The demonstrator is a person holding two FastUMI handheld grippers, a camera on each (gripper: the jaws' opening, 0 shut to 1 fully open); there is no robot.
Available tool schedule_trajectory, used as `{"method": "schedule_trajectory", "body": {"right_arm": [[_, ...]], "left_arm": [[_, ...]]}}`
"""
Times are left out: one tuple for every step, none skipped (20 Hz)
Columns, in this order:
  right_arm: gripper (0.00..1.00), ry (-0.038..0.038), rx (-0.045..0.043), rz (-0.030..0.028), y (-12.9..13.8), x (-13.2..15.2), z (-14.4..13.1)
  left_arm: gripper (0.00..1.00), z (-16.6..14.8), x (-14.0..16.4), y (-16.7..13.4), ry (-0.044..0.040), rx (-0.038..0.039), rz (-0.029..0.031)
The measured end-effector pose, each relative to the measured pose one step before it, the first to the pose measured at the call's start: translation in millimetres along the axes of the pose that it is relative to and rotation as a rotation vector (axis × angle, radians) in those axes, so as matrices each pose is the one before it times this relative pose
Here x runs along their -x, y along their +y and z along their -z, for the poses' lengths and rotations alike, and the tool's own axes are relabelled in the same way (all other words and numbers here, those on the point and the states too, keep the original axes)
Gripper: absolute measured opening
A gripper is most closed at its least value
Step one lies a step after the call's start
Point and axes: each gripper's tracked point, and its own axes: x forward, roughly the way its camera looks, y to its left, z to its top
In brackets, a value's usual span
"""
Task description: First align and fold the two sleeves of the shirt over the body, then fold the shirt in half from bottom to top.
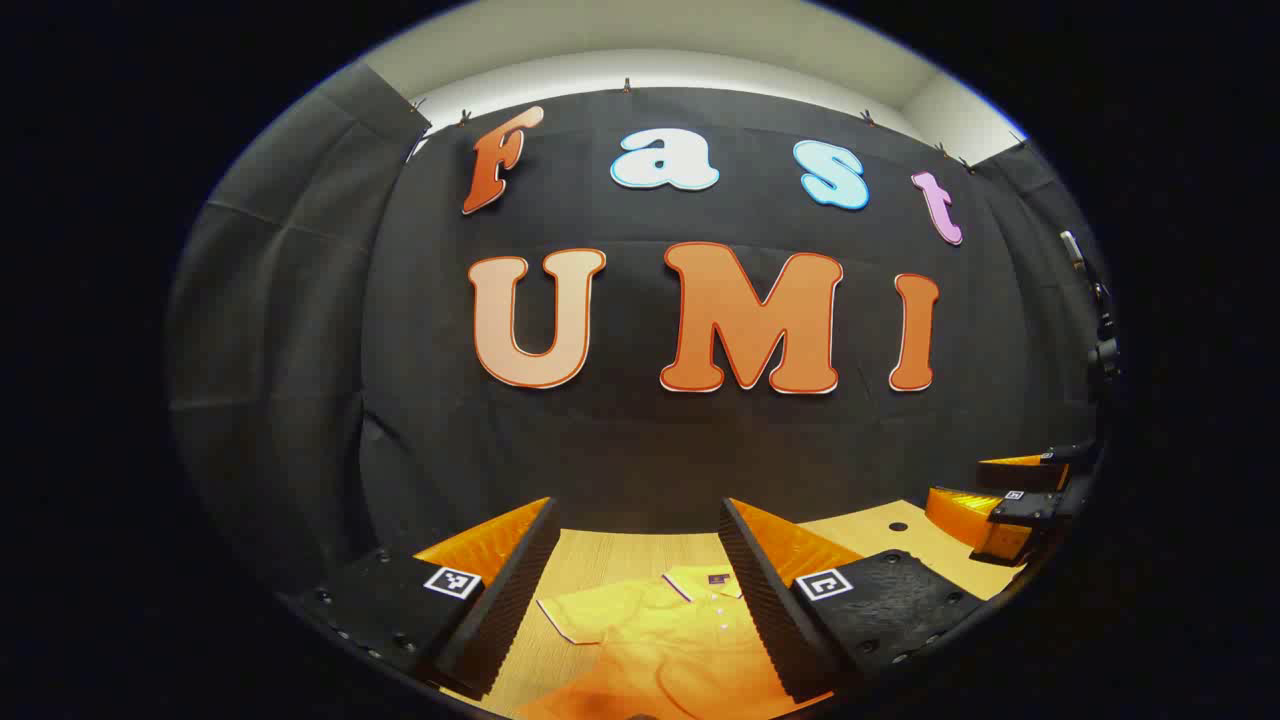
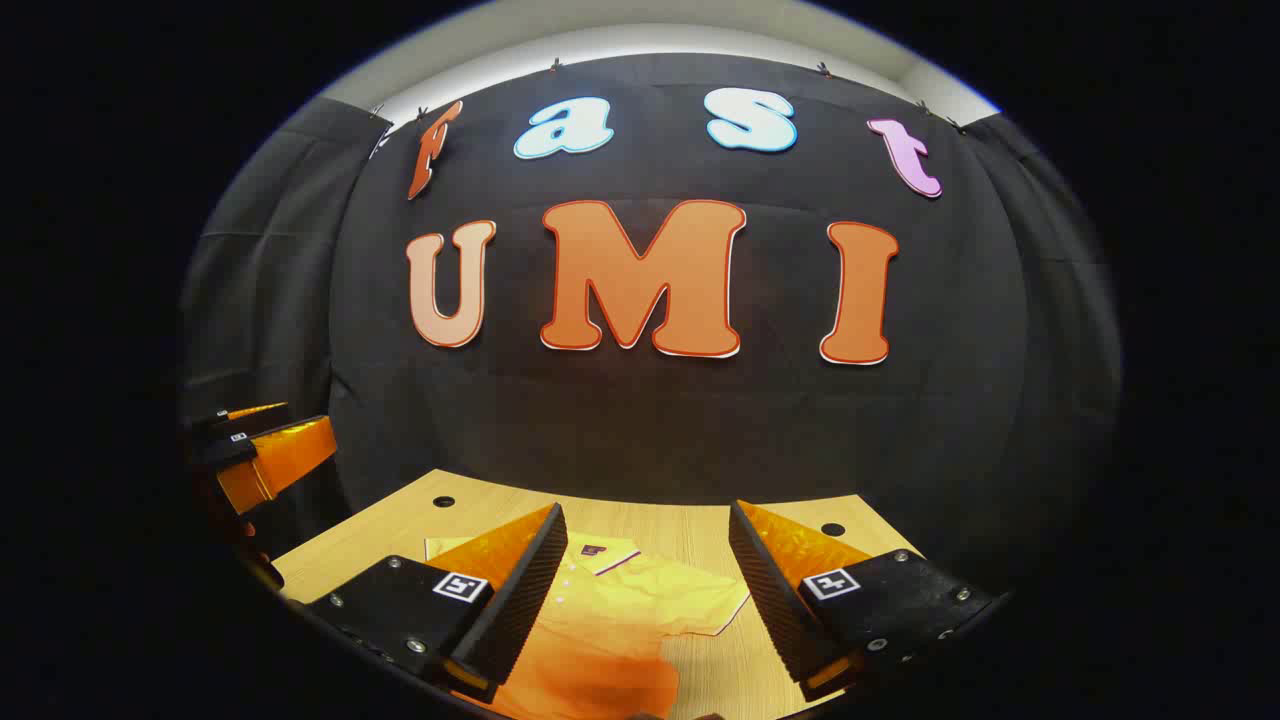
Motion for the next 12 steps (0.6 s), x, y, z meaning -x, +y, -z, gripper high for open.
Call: {"method": "schedule_trajectory", "body": {"right_arm": [[0.98,0.00264,-0.00283,-0.00697,2.82,0.43,0.62],[0.98,0.00321,-0.00228,-0.00637,0.36,-0.81,0.38],[0.98,0.00497,-0.00115,-0.00692,1.86,0.1,1.31],[0.98,0.00448,0.00051,-0.00686,4.5,1.25,2.64],[0.98,0.00018,0.00155,-0.00296,2.68,0.51,0.61],[0.98,-0.00272,0.00065,-0.00405,0.77,-0.04,-0.84],[0.98,-0.0027,0.00146,0.00081,0.08,-0.07,-1.86],[0.98,-0.00077,-0.0011,-0.00117,-0.34,-0.35,0.61],[0.98,0.0007,-0.00317,0.00056,-0.59,-0.1,0.19],[0.98,0.00311,-0.00448,-0.0005,0.04,-0.35,0.62],[0.98,0.00264,-0.00496,-0.00057,0.22,-0.33,0.49],[0.98,0.00227,-0.00337,0.00069,-0.77,-0.89,1.07]], "left_arm": [[0.98,2.84,0.32,-0.04,0.00476,0.00017,-0.00043],[0.98,1.38,0.59,0.85,0.00232,-0.00141,-0.00348],[0.98,0.19,-0.05,0.49,-0.00119,-0.003,-0.00288],[0.98,-0.85,-0.48,0.2,-0.00105,-0.00221,-0.00226],[0.98,1.59,-0.36,-0.69,-0.00063,-0.00077,0.00109],[0.98,-1.43,0.97,0.51,0.00209,-0.00422,-0.00092],[0.98,0.46,-0.51,-0.55,0.00069,-0.00366,0.00072],[0.98,-2.08,0.42,0.41,-0.00404,-0.00238,-0.00079],[0.98,-1.74,1.02,-0.45,-0.00529,-0.00356,0.00064],[0.98,-1.26,-0.12,0.6,-0.0042,-0.00426,-0.00198],[0.98,-2.29,0.34,0.11,-0.00355,-0.00228,-0.00062],[0.98,0.62,-0.16,-1.14,-0.0022,-0.00053,0.00023]]}}
